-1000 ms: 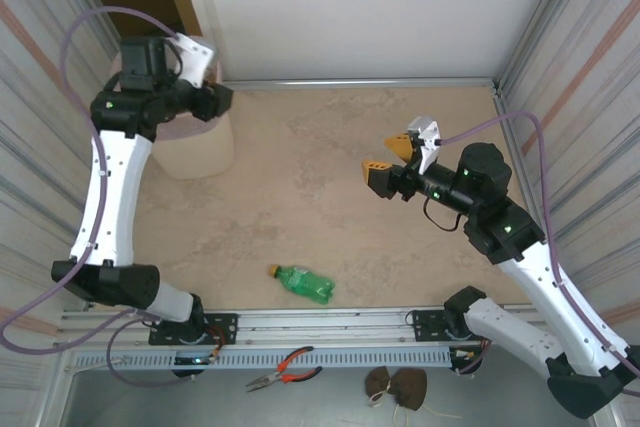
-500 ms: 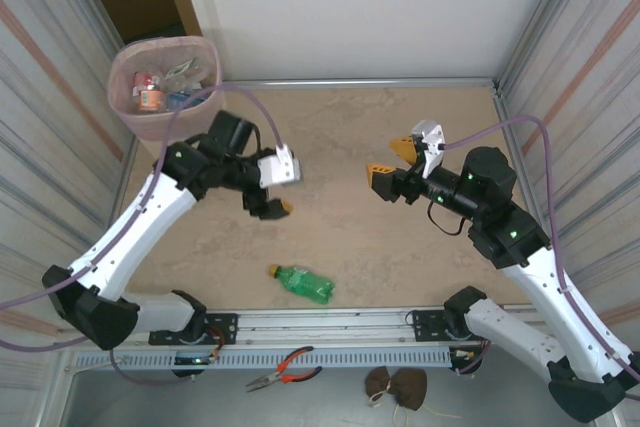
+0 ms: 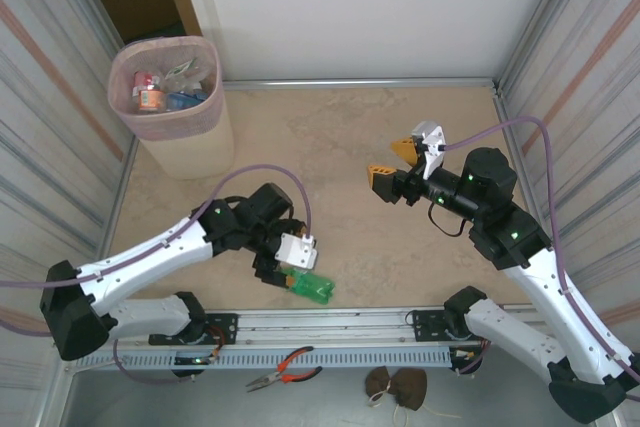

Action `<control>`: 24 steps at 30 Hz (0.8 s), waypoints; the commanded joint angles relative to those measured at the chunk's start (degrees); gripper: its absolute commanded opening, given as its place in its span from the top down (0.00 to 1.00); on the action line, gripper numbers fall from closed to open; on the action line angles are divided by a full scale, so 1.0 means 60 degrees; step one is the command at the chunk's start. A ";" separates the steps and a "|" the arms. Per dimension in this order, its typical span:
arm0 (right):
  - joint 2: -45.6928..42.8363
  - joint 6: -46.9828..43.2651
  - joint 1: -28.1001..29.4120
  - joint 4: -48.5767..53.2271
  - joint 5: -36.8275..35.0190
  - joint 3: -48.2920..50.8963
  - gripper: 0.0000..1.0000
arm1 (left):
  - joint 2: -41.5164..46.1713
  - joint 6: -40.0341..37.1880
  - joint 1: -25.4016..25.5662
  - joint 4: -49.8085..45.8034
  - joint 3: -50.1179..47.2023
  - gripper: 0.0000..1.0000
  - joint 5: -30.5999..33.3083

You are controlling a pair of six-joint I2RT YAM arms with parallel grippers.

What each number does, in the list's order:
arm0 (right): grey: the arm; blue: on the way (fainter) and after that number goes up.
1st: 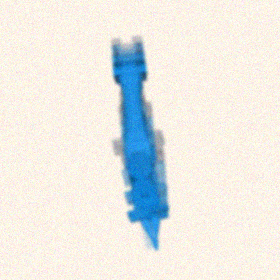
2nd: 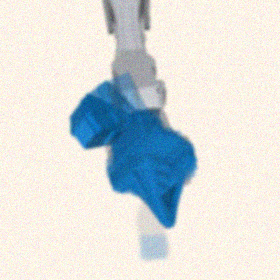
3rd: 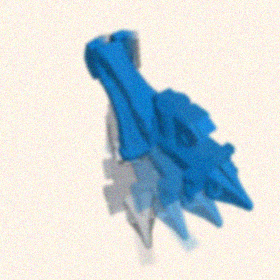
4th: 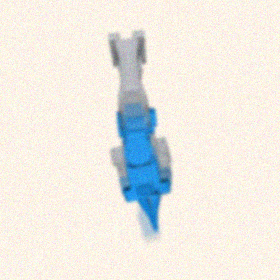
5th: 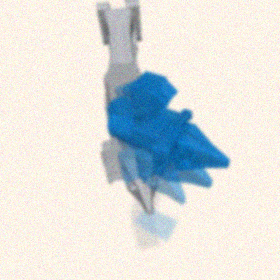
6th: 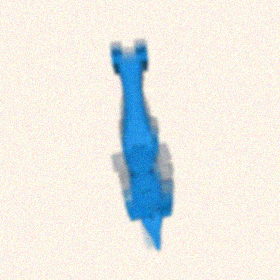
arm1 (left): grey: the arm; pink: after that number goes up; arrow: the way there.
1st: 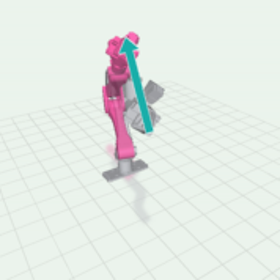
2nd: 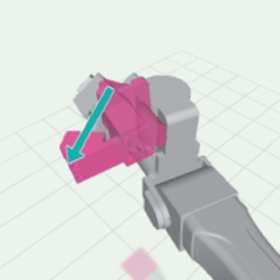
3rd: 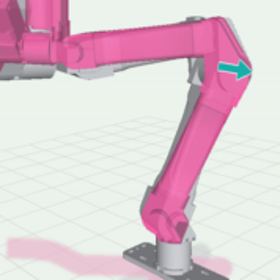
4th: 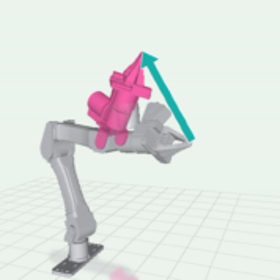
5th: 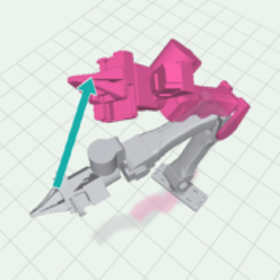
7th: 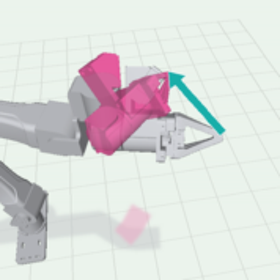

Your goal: Put the plastic bottles in the bin

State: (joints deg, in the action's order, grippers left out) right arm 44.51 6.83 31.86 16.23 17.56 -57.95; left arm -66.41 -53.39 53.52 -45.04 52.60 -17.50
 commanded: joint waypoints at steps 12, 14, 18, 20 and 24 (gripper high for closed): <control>-0.0180 -0.0062 0.0022 -0.0071 -0.0100 -0.0143 0.24 | -0.0930 0.1157 0.1156 0.2441 -0.1910 0.09 0.0903; -0.0171 -0.0056 0.0021 -0.0104 -0.0066 -0.0125 0.25 | -0.1259 0.1048 0.1195 0.2505 -0.2056 0.10 0.0999; -0.0191 -0.0054 0.0036 -0.0145 -0.0092 -0.0035 0.25 | -0.1885 0.0971 0.1336 0.2580 -0.2064 0.12 0.1448; -0.0212 -0.0037 0.0036 -0.0182 -0.0097 0.0004 0.25 | -0.2157 0.1034 0.1378 0.2660 -0.2057 0.14 0.1583; -0.0183 -0.0038 0.0023 -0.0187 -0.0095 0.0020 0.24 | -0.2421 0.1030 0.1433 0.2693 -0.2046 0.22 0.1793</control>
State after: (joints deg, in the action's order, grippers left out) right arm 44.14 6.83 31.86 16.34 17.56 -57.95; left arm -80.31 -47.37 61.63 -29.67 40.58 -8.49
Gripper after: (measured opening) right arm 0.755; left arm 0.790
